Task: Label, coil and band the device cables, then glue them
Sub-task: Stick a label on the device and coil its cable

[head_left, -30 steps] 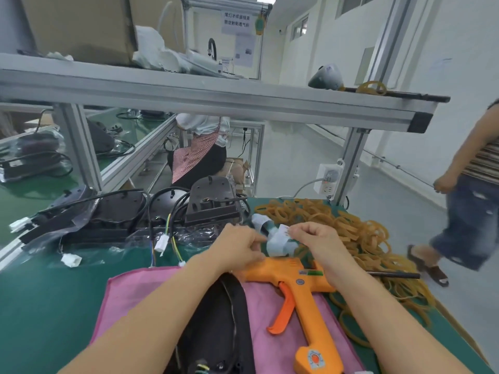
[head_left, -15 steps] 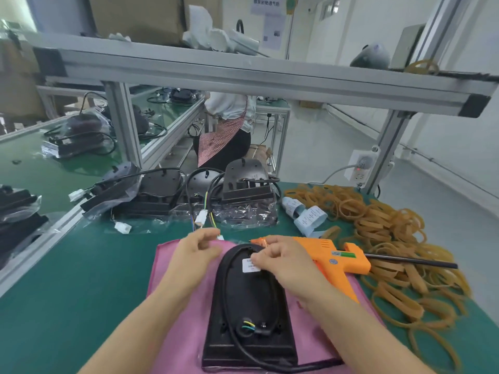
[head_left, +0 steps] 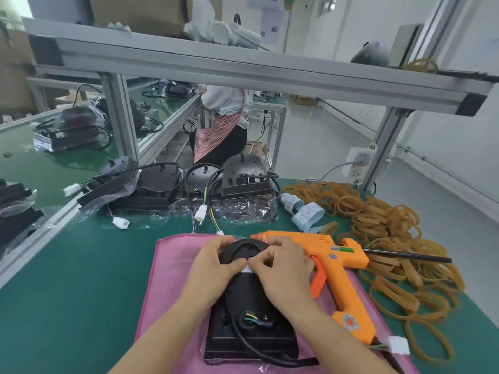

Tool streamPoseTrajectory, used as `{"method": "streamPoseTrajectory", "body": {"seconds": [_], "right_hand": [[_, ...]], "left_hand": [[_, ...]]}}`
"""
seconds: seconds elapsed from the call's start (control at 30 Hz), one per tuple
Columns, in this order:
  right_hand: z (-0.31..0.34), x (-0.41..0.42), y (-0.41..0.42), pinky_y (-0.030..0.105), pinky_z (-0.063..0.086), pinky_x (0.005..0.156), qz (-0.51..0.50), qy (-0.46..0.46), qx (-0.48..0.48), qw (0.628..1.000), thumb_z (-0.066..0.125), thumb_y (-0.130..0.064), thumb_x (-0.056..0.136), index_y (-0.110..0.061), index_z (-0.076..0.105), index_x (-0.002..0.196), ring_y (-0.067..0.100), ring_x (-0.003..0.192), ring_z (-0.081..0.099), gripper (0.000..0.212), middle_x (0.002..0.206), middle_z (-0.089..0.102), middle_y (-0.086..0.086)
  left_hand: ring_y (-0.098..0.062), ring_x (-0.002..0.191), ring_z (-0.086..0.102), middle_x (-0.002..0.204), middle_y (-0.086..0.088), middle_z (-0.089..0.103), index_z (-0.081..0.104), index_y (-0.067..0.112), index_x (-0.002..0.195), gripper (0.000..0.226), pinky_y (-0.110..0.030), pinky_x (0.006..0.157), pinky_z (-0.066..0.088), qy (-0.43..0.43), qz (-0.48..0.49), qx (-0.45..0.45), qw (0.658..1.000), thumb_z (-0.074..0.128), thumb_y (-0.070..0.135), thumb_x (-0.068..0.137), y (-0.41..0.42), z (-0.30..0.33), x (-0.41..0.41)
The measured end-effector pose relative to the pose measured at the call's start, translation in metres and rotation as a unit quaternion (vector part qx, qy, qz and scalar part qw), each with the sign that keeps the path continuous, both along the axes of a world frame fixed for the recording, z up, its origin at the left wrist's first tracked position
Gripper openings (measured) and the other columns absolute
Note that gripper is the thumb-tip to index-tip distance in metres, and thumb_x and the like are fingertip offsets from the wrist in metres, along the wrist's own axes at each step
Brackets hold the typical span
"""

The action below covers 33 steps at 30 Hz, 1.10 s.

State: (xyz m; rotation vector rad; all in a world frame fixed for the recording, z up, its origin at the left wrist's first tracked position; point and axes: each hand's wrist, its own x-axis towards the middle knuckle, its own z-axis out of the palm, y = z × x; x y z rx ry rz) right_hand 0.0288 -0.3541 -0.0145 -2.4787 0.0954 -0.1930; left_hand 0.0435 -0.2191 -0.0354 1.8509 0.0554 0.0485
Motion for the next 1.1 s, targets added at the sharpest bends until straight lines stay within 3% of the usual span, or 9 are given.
{"method": "streamPoseTrajectory", "body": {"seconds": [0.2,0.33,0.47,0.63,0.77,0.83,0.93,1.03,1.1], "right_hand": [[-0.007,-0.002,0.004,0.03,0.021,0.089,-0.023,-0.041,0.033,0.998,0.068,-0.034,0.081,-0.033,0.058,0.082,0.007,0.117,0.038,0.011,0.112,0.042,-0.017],[-0.002,0.007,-0.01,0.041,0.035,0.104,-0.048,0.032,0.139,0.989,0.074,-0.026,0.079,-0.026,0.043,0.125,0.015,0.12,0.047,0.056,0.122,0.041,-0.007],[0.003,0.007,-0.031,0.034,0.043,0.099,0.016,0.096,0.175,0.98,0.067,-0.031,0.087,-0.02,0.053,0.119,0.016,0.114,0.054,0.037,0.121,0.054,-0.002],[0.021,-0.014,-0.041,0.029,0.041,0.077,0.09,0.076,-0.012,0.993,0.061,-0.041,0.09,-0.022,0.063,0.1,0.016,0.096,0.056,0.022,0.099,0.059,-0.006],[0.045,-0.065,-0.051,0.021,0.036,0.059,0.185,-0.003,-0.015,0.983,0.067,-0.045,0.081,-0.027,0.06,0.068,0.001,0.063,0.05,0.023,0.065,0.056,-0.014],[0.046,-0.089,-0.056,0.017,0.034,0.055,0.257,0.061,-0.105,0.959,0.066,-0.052,0.076,-0.03,0.065,0.083,0.001,0.064,0.051,0.023,0.063,0.057,-0.017],[0.03,-0.108,-0.058,0.028,0.037,0.066,0.279,0.058,-0.257,0.923,0.061,-0.048,0.084,-0.035,0.066,0.108,0.011,0.088,0.058,0.028,0.093,0.063,-0.01],[0.017,-0.116,-0.061,0.022,0.03,0.039,0.236,-0.124,-0.325,0.907,0.066,-0.04,0.067,-0.034,0.072,0.066,0.009,0.048,0.054,0.009,0.057,0.054,-0.011],[0.014,-0.114,-0.068,0.026,0.028,0.043,0.205,-0.256,-0.312,0.892,0.061,-0.025,0.07,-0.03,0.07,0.061,0.014,0.043,0.048,0.014,0.051,0.046,-0.007]], "left_hand": [[-0.015,0.106,0.06,0.117,0.001,0.063,0.058,0.017,0.122,0.048,-0.033,0.096,0.047,0.001,0.025,0.019,1.0,0.078,0.012,0.078,-0.001,-0.004,-0.004],[-0.018,0.113,0.05,0.129,0.0,0.048,0.046,0.016,0.137,0.072,-0.033,0.1,0.042,0.013,0.073,0.018,0.997,0.082,0.015,0.074,0.006,-0.004,-0.011],[-0.014,0.108,0.054,0.12,0.003,0.055,0.05,0.014,0.13,0.074,-0.031,0.096,0.042,0.074,0.049,0.021,0.996,0.081,0.045,0.07,0.018,0.002,-0.016],[-0.01,0.091,0.07,0.099,0.006,0.074,0.07,0.018,0.105,0.042,-0.037,0.092,0.054,0.118,-0.067,0.064,0.989,0.076,0.047,0.076,0.015,0.011,-0.017],[-0.011,0.106,0.062,0.122,0.003,0.063,0.049,0.015,0.133,0.069,-0.029,0.096,0.047,0.109,-0.054,0.05,0.991,0.077,0.044,0.077,0.022,0.008,-0.026],[0.006,0.095,0.063,0.107,0.02,0.068,0.044,0.021,0.13,0.075,-0.009,0.079,0.047,0.109,-0.116,0.007,0.987,0.085,0.037,0.069,0.027,0.007,-0.039],[0.025,0.085,0.056,0.085,0.048,0.06,0.046,0.034,0.102,0.057,0.002,0.067,0.042,0.09,-0.199,0.002,0.976,0.088,0.024,0.065,0.031,0.005,-0.053],[0.019,0.098,0.057,0.1,0.042,0.062,0.048,0.034,0.11,0.059,-0.003,0.079,0.046,0.059,-0.204,-0.009,0.977,0.083,0.026,0.063,0.03,0.007,-0.06],[0.022,0.099,0.055,0.102,0.031,0.067,0.046,0.037,0.109,0.062,0.001,0.077,0.042,0.053,-0.192,-0.021,0.98,0.082,0.027,0.059,0.03,0.006,-0.062]]}}
